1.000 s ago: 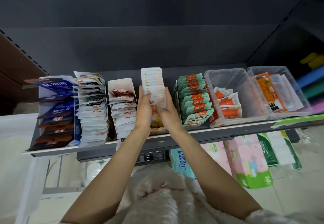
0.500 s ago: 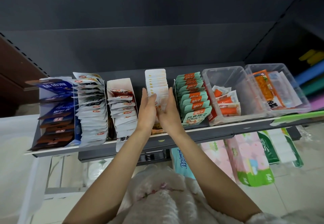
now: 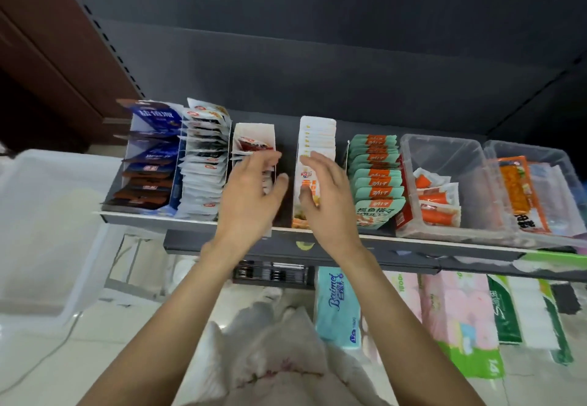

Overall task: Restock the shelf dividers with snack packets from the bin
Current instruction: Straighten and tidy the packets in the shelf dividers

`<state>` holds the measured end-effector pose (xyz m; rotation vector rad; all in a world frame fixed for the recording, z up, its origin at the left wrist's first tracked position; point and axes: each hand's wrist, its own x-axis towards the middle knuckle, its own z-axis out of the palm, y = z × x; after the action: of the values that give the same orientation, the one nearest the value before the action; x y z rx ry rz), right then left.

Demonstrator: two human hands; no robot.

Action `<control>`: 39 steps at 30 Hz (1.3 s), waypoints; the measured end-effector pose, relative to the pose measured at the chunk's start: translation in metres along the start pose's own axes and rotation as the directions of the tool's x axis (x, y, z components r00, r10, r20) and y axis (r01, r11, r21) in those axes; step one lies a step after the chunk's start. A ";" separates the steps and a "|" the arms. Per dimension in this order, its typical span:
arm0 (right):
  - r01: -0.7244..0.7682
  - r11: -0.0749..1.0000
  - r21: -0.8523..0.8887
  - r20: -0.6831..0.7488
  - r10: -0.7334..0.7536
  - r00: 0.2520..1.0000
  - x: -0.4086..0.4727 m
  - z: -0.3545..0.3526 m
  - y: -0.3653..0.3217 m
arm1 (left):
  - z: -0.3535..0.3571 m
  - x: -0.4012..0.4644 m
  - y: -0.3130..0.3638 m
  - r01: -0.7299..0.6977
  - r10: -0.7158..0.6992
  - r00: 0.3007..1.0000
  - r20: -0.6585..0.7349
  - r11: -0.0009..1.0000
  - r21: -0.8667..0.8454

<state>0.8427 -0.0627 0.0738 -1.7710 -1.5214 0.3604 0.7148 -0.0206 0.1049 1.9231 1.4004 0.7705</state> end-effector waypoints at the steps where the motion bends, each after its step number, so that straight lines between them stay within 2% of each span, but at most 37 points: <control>1: 0.062 0.997 -0.043 0.033 -0.060 0.998 0.003 0.001 -0.001 | -0.011 -0.003 -0.013 -0.024 0.028 0.998 -0.056 0.997 0.078; 4: 0.166 0.978 -0.130 0.128 -0.149 0.981 0.018 0.008 -0.007 | -0.040 -0.005 -0.051 -0.108 0.178 0.970 -0.163 0.925 0.365; 7: 0.262 0.931 -0.256 0.257 -0.195 0.947 0.044 0.022 -0.013 | -0.054 0.004 -0.087 -0.213 0.312 0.946 -0.086 0.800 0.561; 11: 0.361 0.809 -0.465 0.481 -0.111 0.870 0.082 0.045 -0.022 | -0.052 0.023 -0.106 -0.414 0.465 0.881 0.090 0.661 0.626; 14: 0.375 0.782 -0.498 0.555 -0.045 0.830 0.105 0.047 -0.027 | -0.047 0.038 -0.110 -0.503 0.527 0.833 0.166 0.601 0.621; 16: 0.342 0.813 -0.472 0.550 -0.031 0.834 0.114 0.045 -0.027 | -0.046 0.048 -0.112 -0.520 0.543 0.821 0.176 0.584 0.623; 19: 0.331 0.844 -0.421 0.474 -0.106 0.874 0.118 0.045 -0.024 | -0.043 0.058 -0.113 -0.546 0.576 0.796 0.185 0.553 0.630; 22: 0.329 0.856 -0.399 0.381 -0.172 0.908 0.116 0.053 -0.025 | -0.038 0.061 -0.113 -0.627 0.647 0.729 0.226 0.496 0.601; 26: 0.243 0.922 -0.300 0.375 -0.120 0.919 0.110 0.054 -0.025 | -0.036 0.067 -0.113 -0.693 0.704 0.654 0.276 0.411 0.592; 28: 0.147 0.970 -0.195 0.503 -0.030 0.864 0.107 0.046 -0.024 | -0.039 0.076 -0.107 -0.684 0.707 0.649 0.281 0.382 0.621; 30: 0.080 0.985 -0.153 0.656 0.041 0.754 0.105 0.038 -0.023 | -0.040 0.086 -0.098 -0.665 0.707 0.656 0.263 0.378 0.644; 31: 0.121 0.973 -0.196 0.684 0.047 0.728 0.104 0.038 -0.022 | -0.040 0.091 -0.094 -0.654 0.707 0.663 0.247 0.388 0.649; 32: 0.202 0.941 -0.272 0.662 0.031 0.749 0.104 0.040 -0.021 | -0.039 0.094 -0.092 -0.642 0.705 0.673 0.224 0.406 0.651; 34: 0.338 0.856 -0.392 0.539 -0.084 0.838 0.107 0.047 -0.020 | -0.037 0.096 -0.090 -0.623 0.705 0.688 0.173 0.451 0.639; 36: 0.362 0.858 -0.364 0.454 -0.176 0.873 0.114 0.052 -0.021 | -0.040 0.088 -0.092 -0.650 0.723 0.670 0.165 0.466 0.600; 39: 0.354 0.865 -0.357 0.444 -0.176 0.878 0.127 0.051 -0.016 | -0.045 0.069 -0.099 -0.733 0.722 0.628 0.289 0.423 0.534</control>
<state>0.8299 0.0745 0.0829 -1.8431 -2.2618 0.2650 0.6404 0.0760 0.0636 3.1621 0.7494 0.6890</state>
